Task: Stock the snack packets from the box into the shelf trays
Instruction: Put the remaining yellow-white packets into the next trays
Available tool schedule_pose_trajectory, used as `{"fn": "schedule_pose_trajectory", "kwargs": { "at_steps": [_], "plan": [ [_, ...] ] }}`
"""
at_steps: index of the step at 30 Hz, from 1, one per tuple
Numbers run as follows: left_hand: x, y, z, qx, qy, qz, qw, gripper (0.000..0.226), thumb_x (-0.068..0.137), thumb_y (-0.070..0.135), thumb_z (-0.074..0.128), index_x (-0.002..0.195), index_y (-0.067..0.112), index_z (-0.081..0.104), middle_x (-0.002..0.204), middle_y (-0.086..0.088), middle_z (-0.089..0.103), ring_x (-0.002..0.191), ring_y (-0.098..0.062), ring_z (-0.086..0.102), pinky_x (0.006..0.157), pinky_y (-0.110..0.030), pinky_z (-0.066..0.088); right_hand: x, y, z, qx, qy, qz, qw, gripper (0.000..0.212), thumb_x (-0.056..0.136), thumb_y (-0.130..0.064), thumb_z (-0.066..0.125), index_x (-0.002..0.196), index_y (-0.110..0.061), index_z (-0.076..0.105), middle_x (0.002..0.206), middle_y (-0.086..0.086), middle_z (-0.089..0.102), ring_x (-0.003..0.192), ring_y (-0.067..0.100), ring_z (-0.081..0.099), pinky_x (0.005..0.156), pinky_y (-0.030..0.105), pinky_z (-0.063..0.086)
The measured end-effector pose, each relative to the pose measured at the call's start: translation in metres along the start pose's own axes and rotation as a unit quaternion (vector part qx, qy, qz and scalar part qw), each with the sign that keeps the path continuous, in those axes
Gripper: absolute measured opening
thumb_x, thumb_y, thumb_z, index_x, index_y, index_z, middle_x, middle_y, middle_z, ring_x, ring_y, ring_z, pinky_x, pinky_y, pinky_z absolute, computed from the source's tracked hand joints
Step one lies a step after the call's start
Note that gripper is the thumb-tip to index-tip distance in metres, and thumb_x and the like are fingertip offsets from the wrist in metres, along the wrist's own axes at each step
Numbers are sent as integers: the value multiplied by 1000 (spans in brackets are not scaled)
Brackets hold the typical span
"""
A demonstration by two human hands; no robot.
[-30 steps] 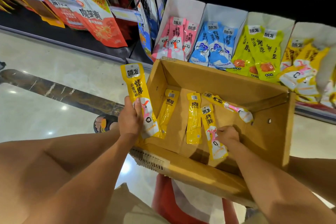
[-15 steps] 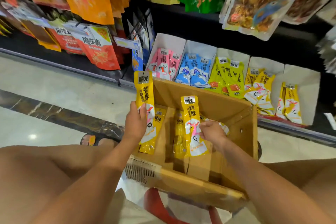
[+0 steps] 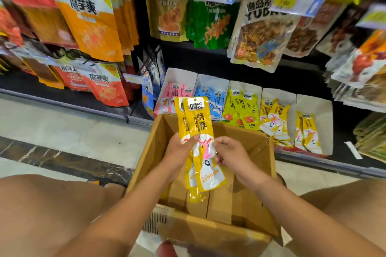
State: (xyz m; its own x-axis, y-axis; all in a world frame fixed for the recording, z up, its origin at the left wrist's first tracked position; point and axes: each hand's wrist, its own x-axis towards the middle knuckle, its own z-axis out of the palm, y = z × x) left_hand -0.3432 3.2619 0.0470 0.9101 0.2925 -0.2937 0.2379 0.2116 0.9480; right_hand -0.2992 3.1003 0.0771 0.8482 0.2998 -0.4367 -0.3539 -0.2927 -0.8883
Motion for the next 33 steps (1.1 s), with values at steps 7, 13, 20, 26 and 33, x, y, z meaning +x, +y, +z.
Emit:
{"fn": "schedule_pose_trajectory", "kwargs": {
  "at_steps": [7,13,20,26,33],
  "plan": [
    [2,12,16,-80,-3,-48,996,19,103,18,61,120,14,68,112,-11,77,98,-28,75,82,-40,62,0,-7,-15,173,-50,49,982,14,99,-13,60,108,-9,70,63,-5,59,48,4,40,49,17,39],
    [19,24,45,-47,2,-12,999,24,100,17,66,123,14,67,111,-6,78,104,-30,74,90,-45,60,7,-19,-49,138,-25,65,988,16,98,-18,64,110,-12,71,61,0,59,47,8,49,45,19,44],
    [50,23,113,4,1,9,1000,30,94,31,74,122,25,66,112,4,78,104,-20,74,97,-53,57,13,-28,-125,65,-8,31,997,18,93,-18,72,106,-6,68,74,6,71,62,16,66,59,29,54],
    [89,3,171,91,-43,-28,995,101,71,79,71,153,27,42,156,4,48,140,-24,50,114,-53,43,20,-27,-204,57,38,52,996,20,97,-13,66,115,-5,62,71,2,71,61,12,71,57,25,56],
    [105,-9,227,159,-76,-50,983,49,94,24,66,140,15,52,141,-6,60,121,-24,60,99,-37,51,48,5,-311,28,129,116,984,15,98,-16,64,109,-7,62,87,14,70,52,10,69,42,18,50]
  ]
}}
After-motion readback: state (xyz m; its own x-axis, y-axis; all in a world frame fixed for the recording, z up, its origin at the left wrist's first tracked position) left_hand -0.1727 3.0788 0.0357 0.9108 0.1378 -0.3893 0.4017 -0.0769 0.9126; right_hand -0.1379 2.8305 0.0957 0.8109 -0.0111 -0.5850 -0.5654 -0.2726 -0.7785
